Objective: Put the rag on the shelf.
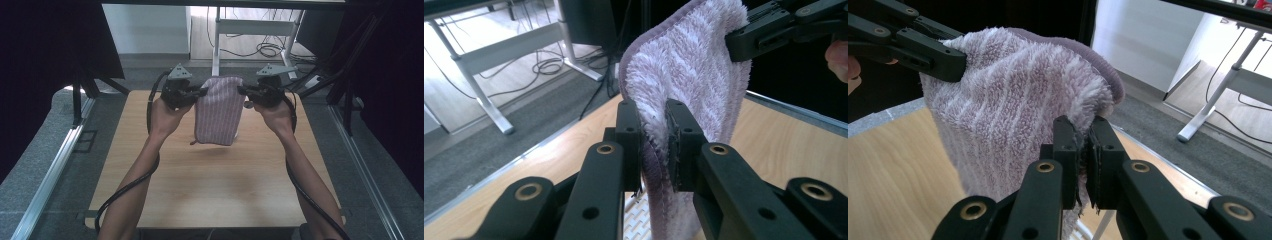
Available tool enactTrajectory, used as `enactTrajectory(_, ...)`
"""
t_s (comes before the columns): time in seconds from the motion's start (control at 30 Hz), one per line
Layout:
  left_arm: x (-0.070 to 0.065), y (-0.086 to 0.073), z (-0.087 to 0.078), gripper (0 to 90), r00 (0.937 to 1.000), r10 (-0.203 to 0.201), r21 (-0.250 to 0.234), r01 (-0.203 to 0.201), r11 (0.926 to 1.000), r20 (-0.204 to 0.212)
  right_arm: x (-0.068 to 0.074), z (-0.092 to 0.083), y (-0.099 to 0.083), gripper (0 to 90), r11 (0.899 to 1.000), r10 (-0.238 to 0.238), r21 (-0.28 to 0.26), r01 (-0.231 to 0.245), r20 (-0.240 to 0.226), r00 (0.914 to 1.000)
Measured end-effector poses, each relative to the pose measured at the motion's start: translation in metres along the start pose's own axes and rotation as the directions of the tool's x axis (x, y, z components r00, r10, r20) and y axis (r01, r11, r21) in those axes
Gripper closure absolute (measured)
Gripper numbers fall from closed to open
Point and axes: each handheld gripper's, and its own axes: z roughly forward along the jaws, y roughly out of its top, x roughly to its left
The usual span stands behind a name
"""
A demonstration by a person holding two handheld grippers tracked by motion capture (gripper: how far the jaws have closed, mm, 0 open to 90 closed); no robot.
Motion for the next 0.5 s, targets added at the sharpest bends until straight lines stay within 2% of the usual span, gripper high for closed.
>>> enactTrajectory(0.13, 0.005, 0.006, 0.001, 78.0, 0.9999, -0.012, -0.007, 0.012, 0.9999, -0.006, -0.006, 0.002, 0.013, 84.3, 1.000, 0.008, -0.003, -0.008, 0.018, 0.9998)
enactTrajectory(0.5, 0.022, 0.025, 0.005, 78.0, 0.9973, -0.072, -0.008, 0.072, 0.9974, 0.017, -0.017, 0.005, 0.035, 84.2, 1.000, 0.020, -0.010, -0.020, 0.035, 0.9992)
